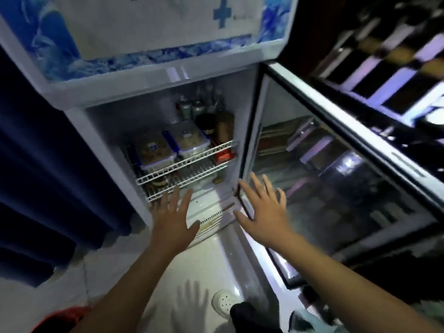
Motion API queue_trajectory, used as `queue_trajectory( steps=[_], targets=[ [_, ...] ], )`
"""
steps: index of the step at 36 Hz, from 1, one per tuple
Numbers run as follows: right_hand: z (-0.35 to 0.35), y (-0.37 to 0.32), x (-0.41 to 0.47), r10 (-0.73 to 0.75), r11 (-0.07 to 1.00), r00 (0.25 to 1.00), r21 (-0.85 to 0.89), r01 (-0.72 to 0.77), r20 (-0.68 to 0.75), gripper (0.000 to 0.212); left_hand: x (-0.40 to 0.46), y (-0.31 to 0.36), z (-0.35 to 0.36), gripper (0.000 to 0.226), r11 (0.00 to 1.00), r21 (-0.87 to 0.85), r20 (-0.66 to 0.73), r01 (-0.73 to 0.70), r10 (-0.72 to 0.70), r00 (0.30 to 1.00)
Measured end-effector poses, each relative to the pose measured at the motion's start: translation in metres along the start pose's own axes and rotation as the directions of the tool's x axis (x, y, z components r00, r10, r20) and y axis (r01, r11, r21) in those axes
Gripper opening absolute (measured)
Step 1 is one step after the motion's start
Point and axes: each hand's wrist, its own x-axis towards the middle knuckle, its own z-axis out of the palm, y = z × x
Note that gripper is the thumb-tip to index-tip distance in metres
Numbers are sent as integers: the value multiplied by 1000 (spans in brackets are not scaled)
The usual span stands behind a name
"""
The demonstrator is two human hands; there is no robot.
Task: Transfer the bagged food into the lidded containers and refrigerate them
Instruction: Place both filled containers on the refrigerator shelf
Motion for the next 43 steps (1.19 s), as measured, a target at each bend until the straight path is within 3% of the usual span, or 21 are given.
queue_trajectory(
  steps=[8,16,19,22,24,27,29,33,35,38,43],
  targets=[
    [-110,-19,-103,108,991,957,-49,-126,-271,72,-18,81,-29,90,946,-147,-115,-291,276,954],
    [-212,21,-173,292,930,835,-65,-362,-467,56,-67,204,-50,92,729,-445,-176,-520,499,849],
    [-248,64,-173,464,873,814,21,-488,-351,61,-84,248,-47,91,668,-566,-85,-484,536,840],
    [-257,99,-169,572,801,803,329,-501,-169,54,-96,286,-43,93,578,-726,20,-374,561,828],
    [-254,111,-165,630,707,763,510,-489,-142,54,-99,307,-41,93,506,-817,65,-277,559,827],
    [-253,117,-163,666,671,727,560,-486,-166,66,-101,327,-39,92,424,-892,127,-155,565,815],
    [-253,113,-162,642,705,745,522,-481,-182,58,-101,331,-37,92,379,-919,144,-109,580,802],
    [-250,109,-162,621,737,759,478,-478,-199,100,-102,316,-31,91,339,-933,116,-120,601,791],
    [-251,107,-162,569,769,808,446,-457,-153,89,-100,300,-29,90,344,-929,122,-139,638,760],
    [-263,99,-159,448,795,893,440,-417,39,70,-100,272,-28,91,395,-901,169,-180,702,692],
    [-263,72,-142,154,874,956,416,-250,250,44,-104,217,-31,89,415,-907,251,-72,670,699]
  ],
)
